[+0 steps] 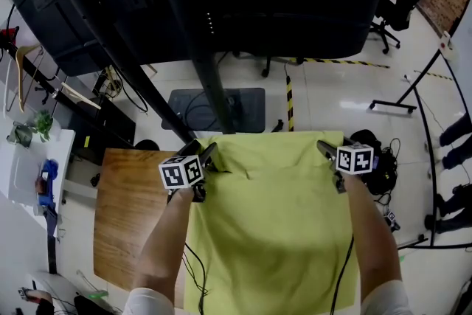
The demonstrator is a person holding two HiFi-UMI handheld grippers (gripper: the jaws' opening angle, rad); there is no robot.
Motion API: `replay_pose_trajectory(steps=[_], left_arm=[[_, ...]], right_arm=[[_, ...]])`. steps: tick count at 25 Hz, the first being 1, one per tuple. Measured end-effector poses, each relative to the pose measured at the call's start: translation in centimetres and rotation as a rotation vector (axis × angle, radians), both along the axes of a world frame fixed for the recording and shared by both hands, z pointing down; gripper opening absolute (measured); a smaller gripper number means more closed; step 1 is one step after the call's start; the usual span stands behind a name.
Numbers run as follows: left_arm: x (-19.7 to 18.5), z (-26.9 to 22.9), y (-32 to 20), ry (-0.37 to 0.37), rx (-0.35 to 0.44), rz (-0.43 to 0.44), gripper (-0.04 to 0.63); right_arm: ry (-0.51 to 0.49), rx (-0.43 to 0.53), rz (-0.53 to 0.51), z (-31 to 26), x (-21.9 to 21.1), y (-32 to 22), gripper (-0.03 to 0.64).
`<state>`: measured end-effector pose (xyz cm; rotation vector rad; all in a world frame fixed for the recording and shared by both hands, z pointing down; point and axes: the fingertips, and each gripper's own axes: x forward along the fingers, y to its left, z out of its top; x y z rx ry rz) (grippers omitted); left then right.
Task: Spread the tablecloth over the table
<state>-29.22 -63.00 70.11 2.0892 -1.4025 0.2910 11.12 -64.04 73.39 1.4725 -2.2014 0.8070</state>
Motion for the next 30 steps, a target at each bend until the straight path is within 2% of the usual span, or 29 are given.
replay_pose_trajectory(steps=[2, 4, 7, 11, 15, 17, 20, 22, 23, 25, 26, 30], left_arm=[[-1.1, 0.0, 0.1, 0.04, -0.022, -0.032, 0.291], [-1.7, 0.2, 0.6, -0.004, -0.041, -0.034, 0.291], [-2.2, 0.5, 1.8, -0.077, -0.067, -0.039, 0.291], [-1.7, -1.0, 2.9, -0.2, -0.004, 0.002, 0.287], [-0.7, -3.8, 3.8, -0.169, 0.06, 0.007, 0.282], [0.0, -5.1, 4.8, -0.181, 0.098, 0.029, 0.261], [1.3, -7.9, 6.9, -0.202, 0.184, 0.052, 0.184], [1.9, -9.9, 8.3, -0.225, 0.234, 0.052, 0.102], [2.1, -10.8, 9.1, -0.24, 0.251, 0.053, 0.067], [2.5, -12.6, 10.8, -0.263, 0.276, 0.059, 0.008], [2.6, -13.5, 11.8, -0.263, 0.284, 0.059, 0.003], [2.6, -16.3, 16.6, -0.187, 0.281, 0.023, 0.003]], right_arm=[[-0.016, 0.007, 0.058, 0.2, 1.6, 0.2, 0.359], [-0.054, 0.007, 0.104, 0.3, 2.8, 0.2, 0.359], [-0.078, 0.009, 0.109, 0.0, 2.8, 0.7, 0.357], [-0.09, 0.056, 0.076, -2.3, 1.7, 1.2, 0.337], [-0.104, 0.119, 0.016, -5.1, 0.3, 2.8, 0.32], [-0.099, 0.155, 0.0, -6.4, -0.1, 4.4, 0.289], [-0.067, 0.232, -0.013, -8.9, -0.5, 7.2, 0.222], [-0.056, 0.303, -0.01, -11.3, -0.7, 9.4, 0.108], [-0.056, 0.337, -0.01, -12.5, -0.8, 10.5, 0.022], [-0.062, 0.392, -0.021, -14.7, -1.1, 12.9, 0.006], [-0.064, 0.411, -0.028, -15.7, -1.3, 14.1, 0.006], [-0.082, 0.445, -0.025, -19.1, -1.5, 19.4, 0.006]])
